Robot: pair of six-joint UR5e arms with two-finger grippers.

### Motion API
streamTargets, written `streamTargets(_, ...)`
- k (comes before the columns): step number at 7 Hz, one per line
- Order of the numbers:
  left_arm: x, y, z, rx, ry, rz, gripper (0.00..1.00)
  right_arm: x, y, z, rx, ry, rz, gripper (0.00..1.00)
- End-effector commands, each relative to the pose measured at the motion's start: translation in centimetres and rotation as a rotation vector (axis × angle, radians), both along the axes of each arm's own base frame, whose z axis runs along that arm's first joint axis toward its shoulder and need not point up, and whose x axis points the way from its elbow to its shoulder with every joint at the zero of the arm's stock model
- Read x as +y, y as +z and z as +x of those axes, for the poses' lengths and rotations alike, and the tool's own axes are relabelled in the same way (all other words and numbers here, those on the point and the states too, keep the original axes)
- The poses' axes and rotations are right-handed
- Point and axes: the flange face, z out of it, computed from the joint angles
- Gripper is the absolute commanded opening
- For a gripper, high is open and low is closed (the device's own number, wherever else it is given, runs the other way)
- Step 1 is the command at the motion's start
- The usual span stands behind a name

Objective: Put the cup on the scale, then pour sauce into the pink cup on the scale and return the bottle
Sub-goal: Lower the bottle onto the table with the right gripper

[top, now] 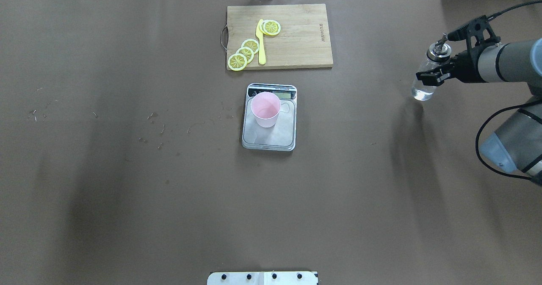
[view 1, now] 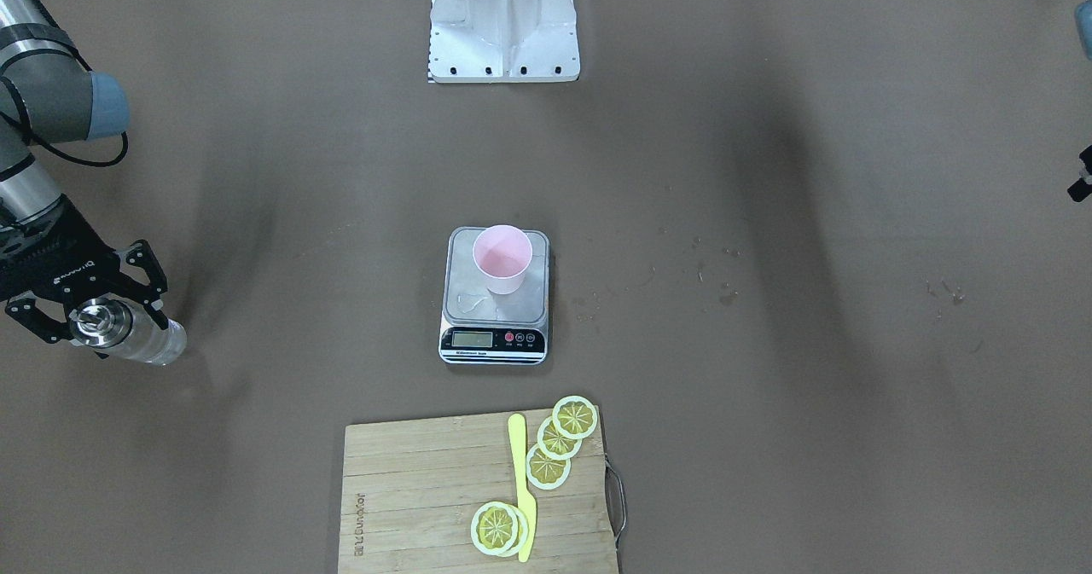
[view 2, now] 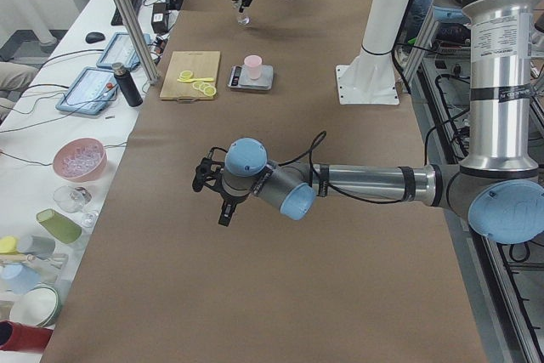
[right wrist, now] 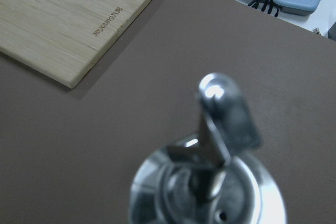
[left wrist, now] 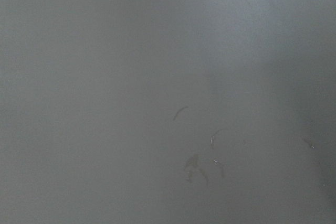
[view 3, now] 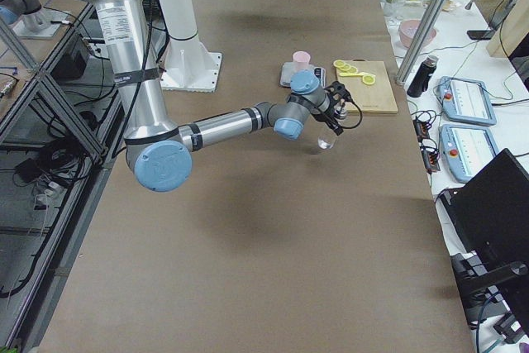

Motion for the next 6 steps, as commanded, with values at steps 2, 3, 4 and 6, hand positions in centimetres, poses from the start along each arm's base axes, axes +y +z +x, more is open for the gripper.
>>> streamTargets(2,-0.1,-0.1,0.0,0.0,0.0,0.003,0.97,1.3,2.3,1.0,-0.01,0.011,0.014,0.0)
streamTargets(3,-0.1,-0.1,0.0,0.0,0.0,0.003,0.97,1.3,2.2,0.9,-0.009,0.009,0.018,0.0)
streamTargets(4,-0.1,-0.1,0.0,0.0,0.0,0.003,0.97,1.2,2.2,1.0,-0.007,0.021,0.029,0.0)
streamTargets(6,-0.1,-0.1,0.0,0.0,0.0,0.001,0.97,0.7,3.9,1.0,0.011,0.047,0.041,0.0)
